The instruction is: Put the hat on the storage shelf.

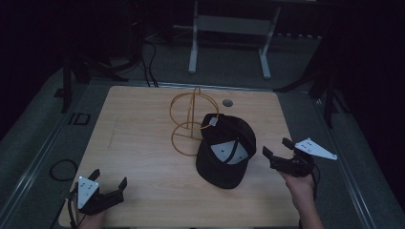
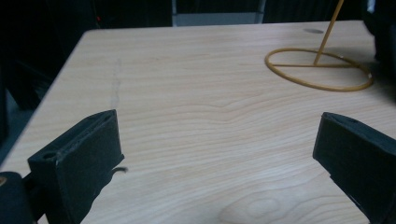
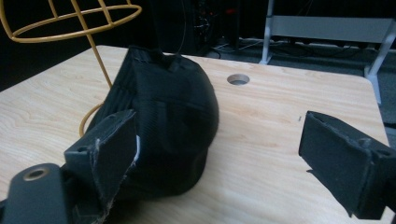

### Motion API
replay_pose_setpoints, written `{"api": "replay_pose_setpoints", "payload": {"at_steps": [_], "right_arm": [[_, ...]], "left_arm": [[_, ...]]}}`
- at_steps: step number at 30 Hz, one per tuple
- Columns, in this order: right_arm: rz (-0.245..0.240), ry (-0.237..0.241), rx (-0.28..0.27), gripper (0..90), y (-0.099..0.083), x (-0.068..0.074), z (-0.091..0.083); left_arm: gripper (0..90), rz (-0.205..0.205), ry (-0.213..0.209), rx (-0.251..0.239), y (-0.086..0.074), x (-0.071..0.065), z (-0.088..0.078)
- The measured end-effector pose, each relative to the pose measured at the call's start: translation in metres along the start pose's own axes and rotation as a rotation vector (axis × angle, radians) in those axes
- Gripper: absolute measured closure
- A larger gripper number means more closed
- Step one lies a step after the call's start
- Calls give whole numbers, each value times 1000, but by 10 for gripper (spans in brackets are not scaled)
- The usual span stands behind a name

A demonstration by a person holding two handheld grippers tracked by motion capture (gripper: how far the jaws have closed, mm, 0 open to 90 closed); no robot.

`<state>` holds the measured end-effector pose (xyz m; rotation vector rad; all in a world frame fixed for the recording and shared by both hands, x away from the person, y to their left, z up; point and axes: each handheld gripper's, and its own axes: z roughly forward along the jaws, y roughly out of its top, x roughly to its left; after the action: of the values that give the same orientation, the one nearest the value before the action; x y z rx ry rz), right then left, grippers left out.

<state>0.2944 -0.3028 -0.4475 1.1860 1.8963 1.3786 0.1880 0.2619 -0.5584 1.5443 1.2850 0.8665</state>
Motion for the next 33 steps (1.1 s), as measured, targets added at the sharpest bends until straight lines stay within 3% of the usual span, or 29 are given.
{"api": "replay_pose_setpoints", "payload": {"at_steps": [1, 3, 7, 9, 13, 20, 23, 27, 33], "right_arm": [[-7, 22, 14, 113, 3, 3, 4], [-30, 20, 24, 134, 6, 11, 11], [-33, 37, 61, 144, 10, 18, 25], [-29, 36, 102, 157, 9, 22, 41], [-26, -3, 116, 224, 4, 27, 57], [-36, -44, 173, 242, 1, 36, 76], [-34, -99, 197, 340, -3, 34, 85], [-24, -122, 204, 502, -4, 34, 89], [-75, -185, 241, 749, -5, 40, 94]], "left_arm": [[17, 0, 5, 15, 1, -1, 0], [17, -4, -2, 16, 2, -2, -2], [17, -6, -12, 17, 3, -4, -3], [17, -9, -20, 17, 4, -6, -4], [17, 8, -17, 13, 4, -9, -3], [17, 8, -13, 7, 4, -9, -4], [17, 19, -5, 1, 4, -10, -4], [17, 7, -10, 0, 4, -9, -4], [17, -8, -17, 3, 4, -9, -4]]}}
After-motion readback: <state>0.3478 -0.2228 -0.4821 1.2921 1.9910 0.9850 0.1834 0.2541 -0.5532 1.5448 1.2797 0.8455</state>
